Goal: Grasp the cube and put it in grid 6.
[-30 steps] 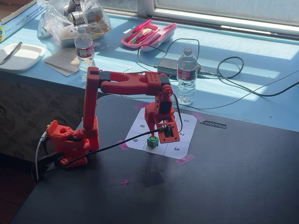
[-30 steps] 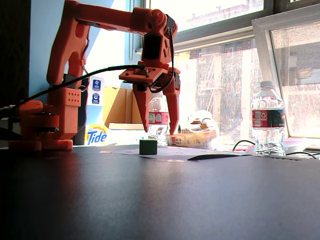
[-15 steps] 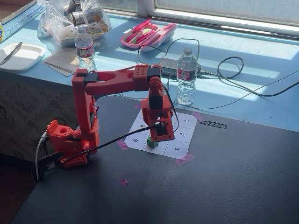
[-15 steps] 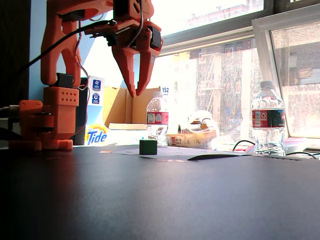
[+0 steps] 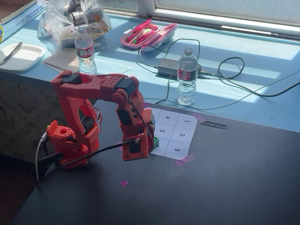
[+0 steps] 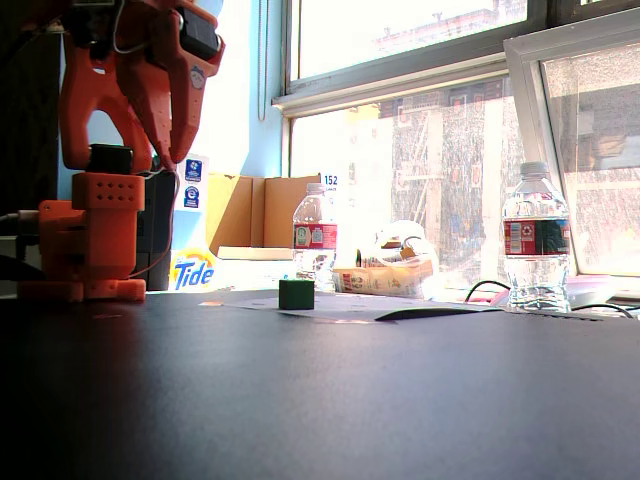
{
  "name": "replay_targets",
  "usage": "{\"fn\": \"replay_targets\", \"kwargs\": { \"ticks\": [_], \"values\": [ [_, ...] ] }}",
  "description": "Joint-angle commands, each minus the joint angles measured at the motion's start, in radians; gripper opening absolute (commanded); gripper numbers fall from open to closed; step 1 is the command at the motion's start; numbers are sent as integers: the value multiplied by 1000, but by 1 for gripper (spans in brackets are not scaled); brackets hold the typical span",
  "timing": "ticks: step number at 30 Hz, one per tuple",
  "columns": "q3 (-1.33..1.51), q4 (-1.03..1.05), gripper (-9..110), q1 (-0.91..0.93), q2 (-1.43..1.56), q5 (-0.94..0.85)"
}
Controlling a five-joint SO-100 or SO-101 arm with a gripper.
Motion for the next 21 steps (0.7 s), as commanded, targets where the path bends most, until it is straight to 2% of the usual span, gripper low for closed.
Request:
{"fn": "replay_targets", "kwargs": {
  "ticks": [1, 13, 21],
  "values": [
    [110, -103, 0, 15, 91, -3],
    [603, -391, 0, -2, 299, 92],
    [804, -457, 0, -23, 480, 181]
  ]
}}
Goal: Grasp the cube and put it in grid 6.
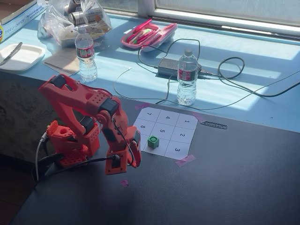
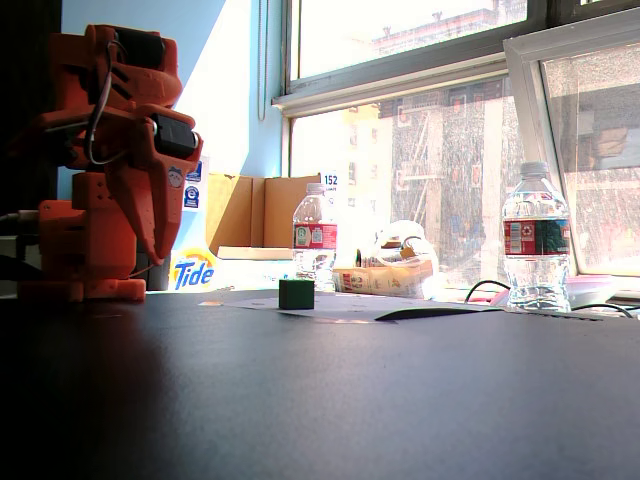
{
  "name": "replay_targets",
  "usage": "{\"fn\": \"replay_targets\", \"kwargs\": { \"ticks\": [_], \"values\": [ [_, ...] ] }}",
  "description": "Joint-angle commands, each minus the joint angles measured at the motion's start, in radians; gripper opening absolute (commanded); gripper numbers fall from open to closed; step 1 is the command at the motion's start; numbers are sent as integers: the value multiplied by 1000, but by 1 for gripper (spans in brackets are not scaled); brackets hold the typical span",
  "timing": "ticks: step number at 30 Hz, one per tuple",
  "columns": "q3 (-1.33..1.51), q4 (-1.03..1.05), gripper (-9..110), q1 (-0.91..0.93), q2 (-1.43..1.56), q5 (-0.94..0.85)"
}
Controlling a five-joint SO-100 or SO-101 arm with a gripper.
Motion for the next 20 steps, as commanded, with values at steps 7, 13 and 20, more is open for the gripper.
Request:
{"fn": "replay_targets", "kwargs": {
  "ticks": [7, 13, 20],
  "values": [
    [167, -8, 0, -51, 210, 84],
    [278, 15, 0, -71, 373, 92],
    [341, 38, 0, -80, 508, 104]
  ]
}}
